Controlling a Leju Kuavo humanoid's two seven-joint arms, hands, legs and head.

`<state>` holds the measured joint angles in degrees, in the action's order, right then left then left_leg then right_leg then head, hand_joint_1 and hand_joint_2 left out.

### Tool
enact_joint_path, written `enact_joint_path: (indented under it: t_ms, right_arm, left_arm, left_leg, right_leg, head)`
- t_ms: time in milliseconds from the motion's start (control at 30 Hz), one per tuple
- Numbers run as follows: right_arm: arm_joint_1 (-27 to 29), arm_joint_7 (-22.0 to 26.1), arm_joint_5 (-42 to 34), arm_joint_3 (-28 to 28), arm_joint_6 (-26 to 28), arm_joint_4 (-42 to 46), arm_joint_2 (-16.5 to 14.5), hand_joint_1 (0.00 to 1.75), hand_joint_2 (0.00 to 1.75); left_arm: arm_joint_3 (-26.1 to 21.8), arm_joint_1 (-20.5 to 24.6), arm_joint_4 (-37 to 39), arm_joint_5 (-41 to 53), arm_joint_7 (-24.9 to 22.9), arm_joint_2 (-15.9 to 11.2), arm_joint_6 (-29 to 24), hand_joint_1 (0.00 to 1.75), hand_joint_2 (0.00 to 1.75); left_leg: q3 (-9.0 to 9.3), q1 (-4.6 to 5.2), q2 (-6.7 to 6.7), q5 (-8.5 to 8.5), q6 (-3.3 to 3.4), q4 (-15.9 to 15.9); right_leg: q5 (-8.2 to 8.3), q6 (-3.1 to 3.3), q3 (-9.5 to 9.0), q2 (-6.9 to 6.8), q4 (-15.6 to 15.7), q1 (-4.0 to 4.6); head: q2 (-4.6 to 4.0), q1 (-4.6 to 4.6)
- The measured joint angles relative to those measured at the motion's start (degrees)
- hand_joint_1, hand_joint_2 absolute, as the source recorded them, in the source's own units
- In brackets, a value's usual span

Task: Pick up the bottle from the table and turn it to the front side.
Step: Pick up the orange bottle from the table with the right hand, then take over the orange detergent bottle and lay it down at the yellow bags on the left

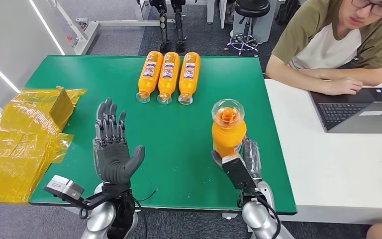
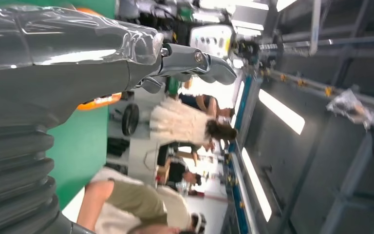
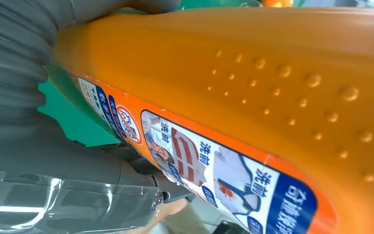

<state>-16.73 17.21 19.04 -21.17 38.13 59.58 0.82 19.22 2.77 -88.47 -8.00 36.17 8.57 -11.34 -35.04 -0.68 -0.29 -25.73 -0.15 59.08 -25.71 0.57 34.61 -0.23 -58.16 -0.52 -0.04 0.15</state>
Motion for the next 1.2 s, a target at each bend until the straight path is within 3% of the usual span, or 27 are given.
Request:
enact_joint_path:
  t_ms: [200, 600, 900, 1200]
  right_arm:
    - [6.4, -2.7, 3.8, 3.2, -2.8, 7.3, -1.2, 1.75, 1.75]
    - [10.6, -9.9, 16.3, 3.2, -18.0, 17.1, -1.6, 1.75, 1.75]
    - [10.1, -11.0, 21.7, 0.8, -25.5, 21.2, -1.1, 1.75, 1.75]
    - [5.1, -13.5, 24.3, -2.9, -33.6, 19.4, -0.4, 1.75, 1.75]
  left_arm:
    - [1.6, 0.9, 0.1, -0.6, -0.1, -0.3, 4.0, 0.00, 1.75]
    - [4.3, 2.6, 0.1, 1.0, -2.5, -0.3, 11.6, 0.00, 1.75]
    - [4.3, 3.2, 0.4, 0.8, -3.5, 0.5, 14.0, 0.00, 1.75]
    - [4.3, 3.7, 1.0, 0.6, -3.5, 0.5, 15.1, 0.00, 1.75]
  left_leg:
    - [-0.01, 0.00, 0.03, 0.00, -0.01, 0.0]
    - [0.00, 0.00, 0.06, 0.00, -0.01, 0.0]
    - [-0.01, 0.00, 0.07, 0.00, -0.01, 0.0]
    - [0.01, 0.00, 0.11, 0.01, -0.02, 0.0]
  right_leg:
    - [0.00, 0.00, 0.01, 0.02, 0.0, 0.00]
    - [-0.01, 0.01, 0.03, 0.06, 0.0, 0.00]
    - [0.00, 0.01, 0.03, 0.07, 0.0, 0.00]
    - [0.01, 0.02, 0.03, 0.10, 0.0, 0.00]
  head:
    - [0.00, -0.01]
    - [0.00, 0.00]
    - [0.00, 0.00]
    - [0.00, 0.00]
